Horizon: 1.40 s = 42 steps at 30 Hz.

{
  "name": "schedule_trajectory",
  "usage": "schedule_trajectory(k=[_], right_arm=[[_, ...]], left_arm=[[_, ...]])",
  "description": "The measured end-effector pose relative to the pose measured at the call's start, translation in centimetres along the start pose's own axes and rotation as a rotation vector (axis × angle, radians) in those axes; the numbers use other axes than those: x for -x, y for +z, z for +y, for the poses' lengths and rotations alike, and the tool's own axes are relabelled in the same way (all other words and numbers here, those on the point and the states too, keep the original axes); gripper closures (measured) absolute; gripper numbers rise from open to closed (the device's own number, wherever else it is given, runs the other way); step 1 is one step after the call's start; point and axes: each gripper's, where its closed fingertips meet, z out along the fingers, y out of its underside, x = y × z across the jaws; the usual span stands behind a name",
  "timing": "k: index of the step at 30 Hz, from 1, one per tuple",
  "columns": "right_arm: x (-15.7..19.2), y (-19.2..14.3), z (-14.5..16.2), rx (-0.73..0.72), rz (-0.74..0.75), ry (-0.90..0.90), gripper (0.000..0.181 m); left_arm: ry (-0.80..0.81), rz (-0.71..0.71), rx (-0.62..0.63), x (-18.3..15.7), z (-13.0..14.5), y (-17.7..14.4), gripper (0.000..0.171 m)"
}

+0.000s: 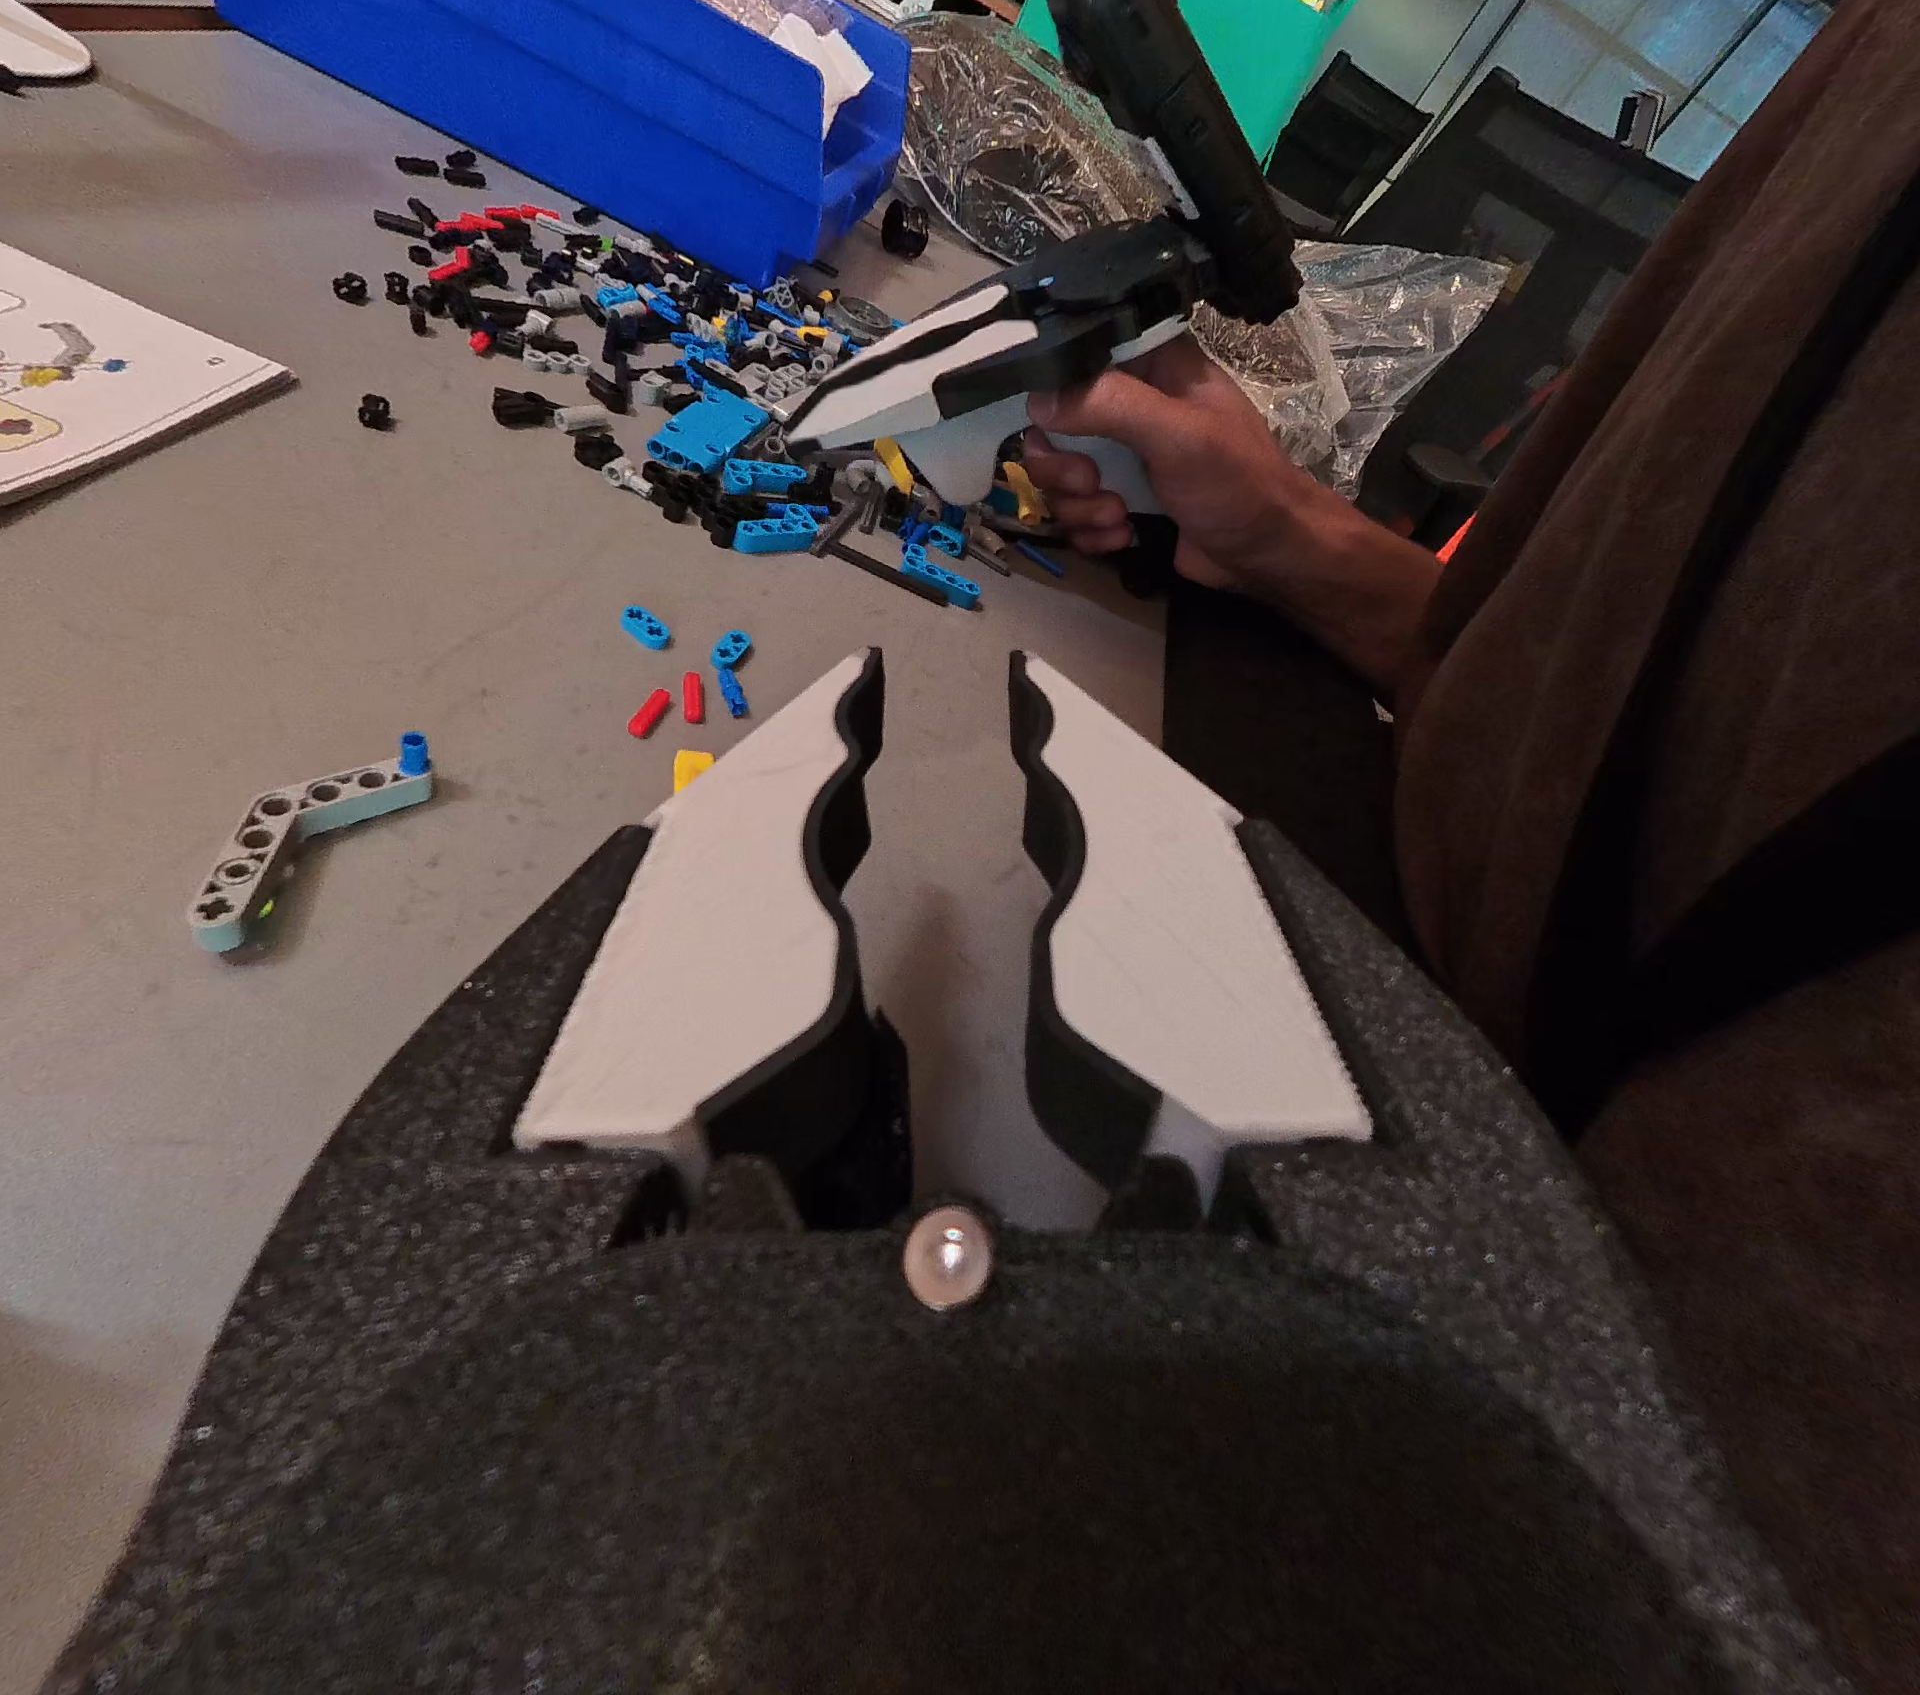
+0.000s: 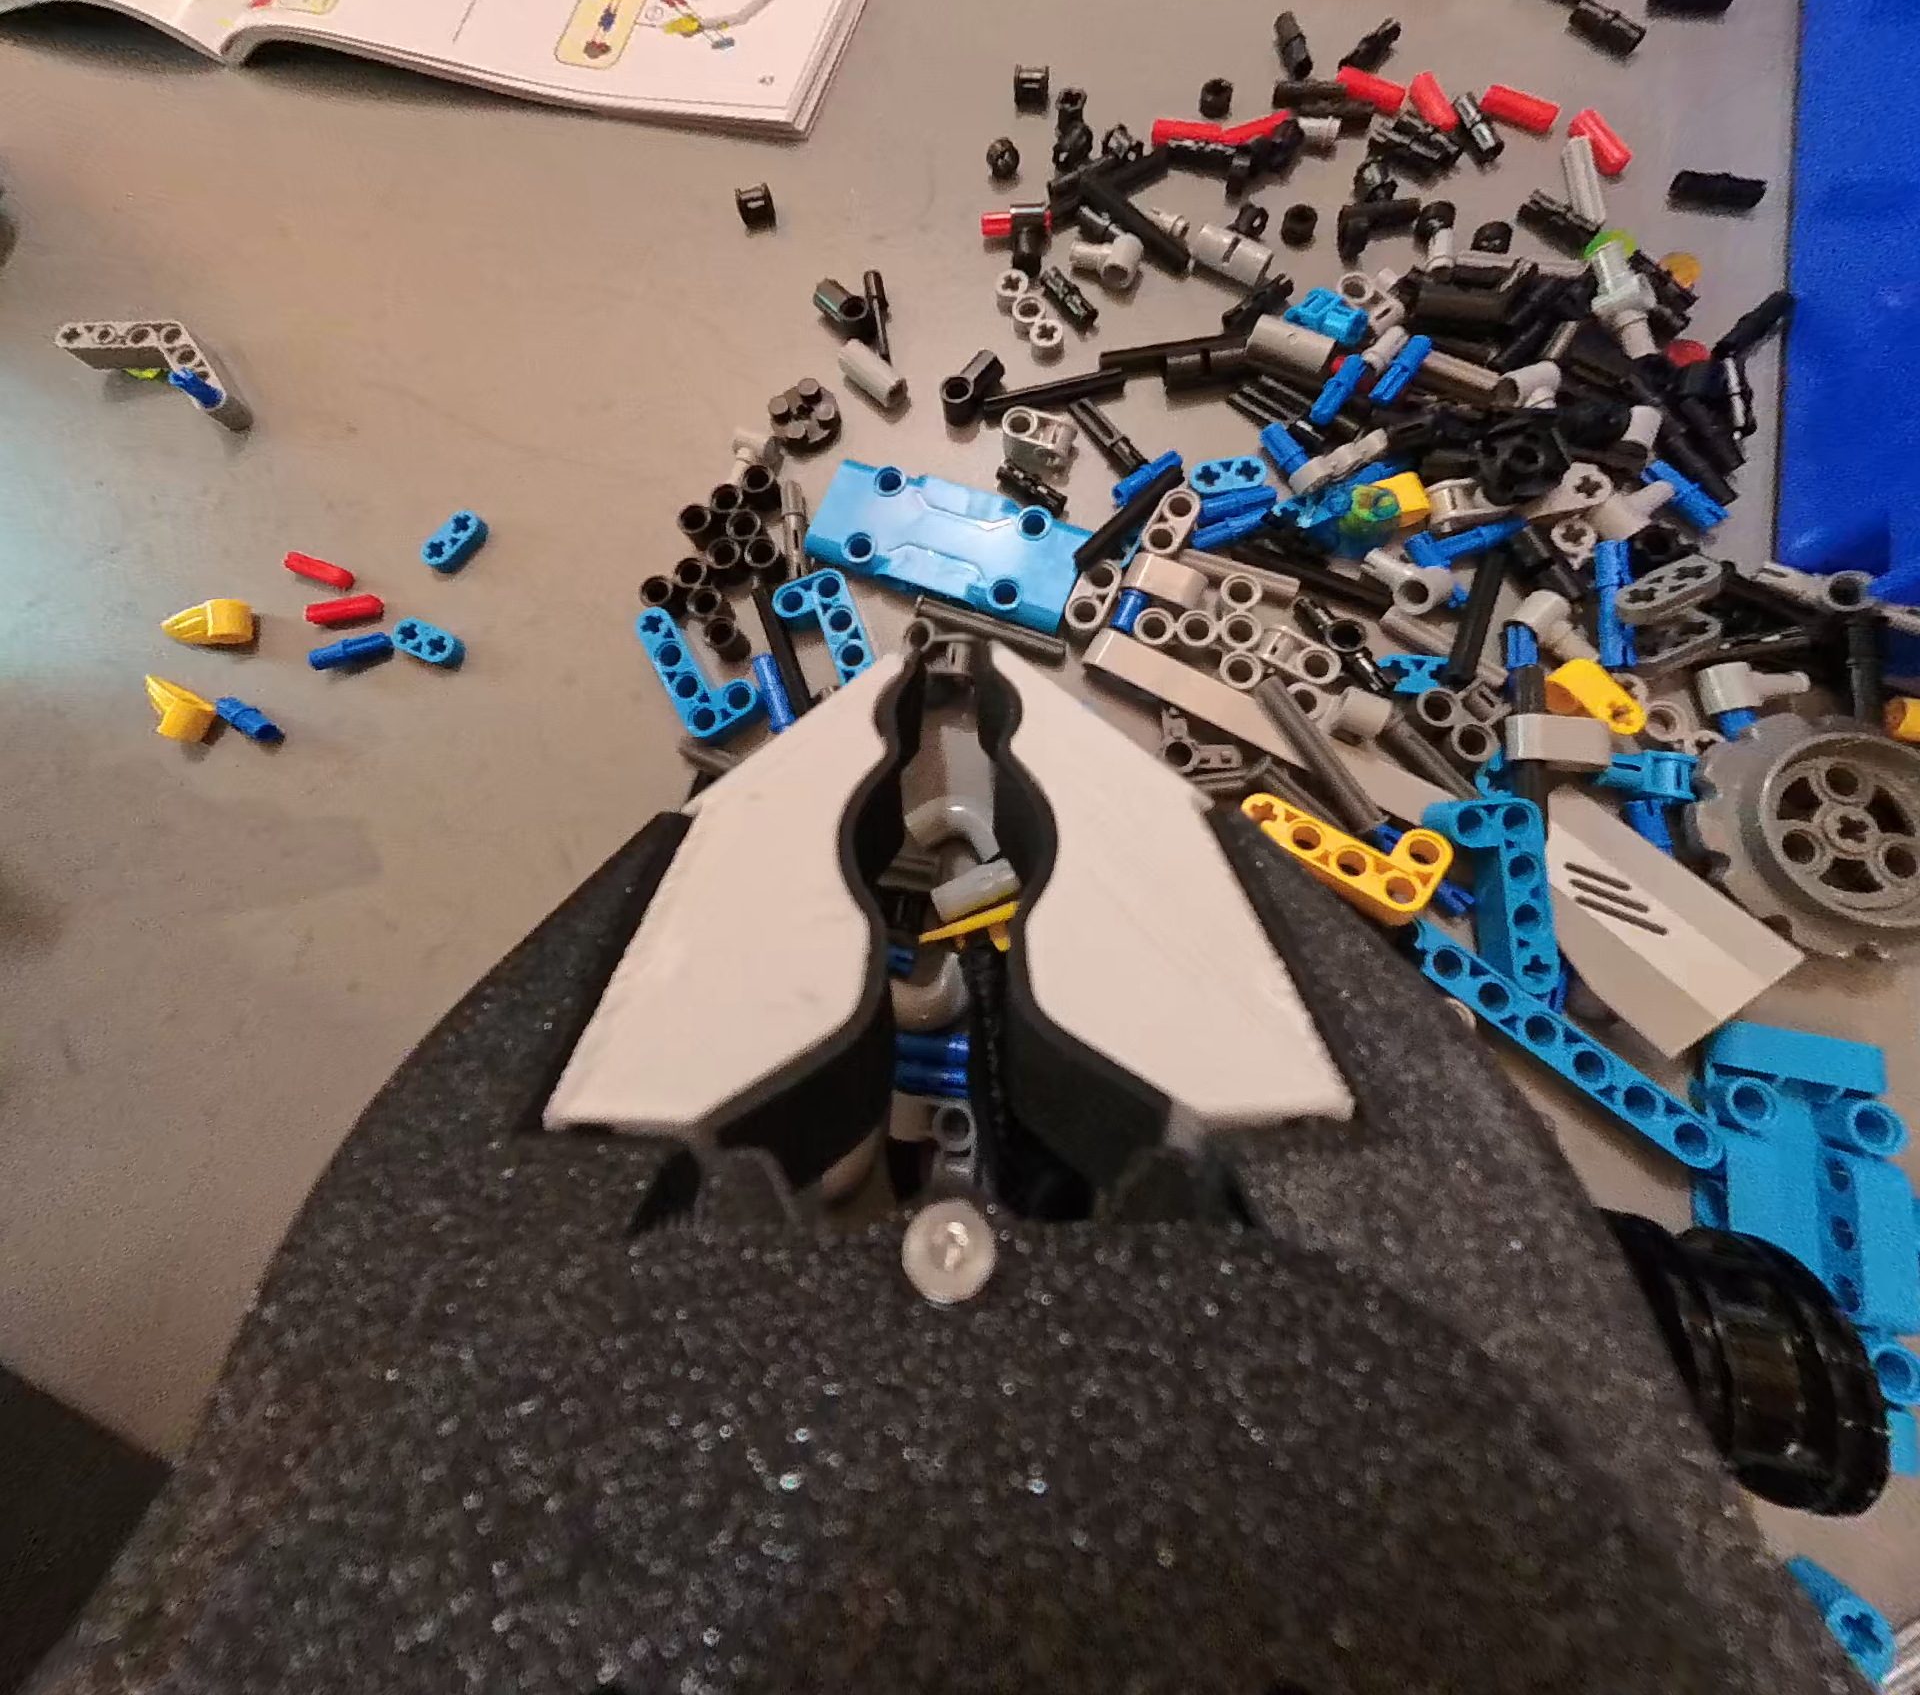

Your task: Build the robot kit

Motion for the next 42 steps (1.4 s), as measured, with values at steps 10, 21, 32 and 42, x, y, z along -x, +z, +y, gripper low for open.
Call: schedule_trajectory(k=[10,21,32,42], right_arm=[[1.3,-0.9,-1.5,-0.085,-0.058,-0.038,0.172],[13.5,-2.0,1.0,-0.062,-0.489,-0.464,0.172],[14.2,-0.9,3.1,0.037,-0.493,-0.534,0.171],[13.9,-0.8,3.1,0.04,-0.489,-0.518,0.174]], left_arm=[[-0.002,-0.001,-0.006,0.0,-0.1,-0.1,0.148],[0.003,-0.02,-0.002,0.4,-0.1,-0.1,0.148],[0.008,-0.023,-0.005,0.3,-0.1,-0.2,0.148],[-0.003,-0.03,-0.007,0.6,0.0,-0.4,0.148]])
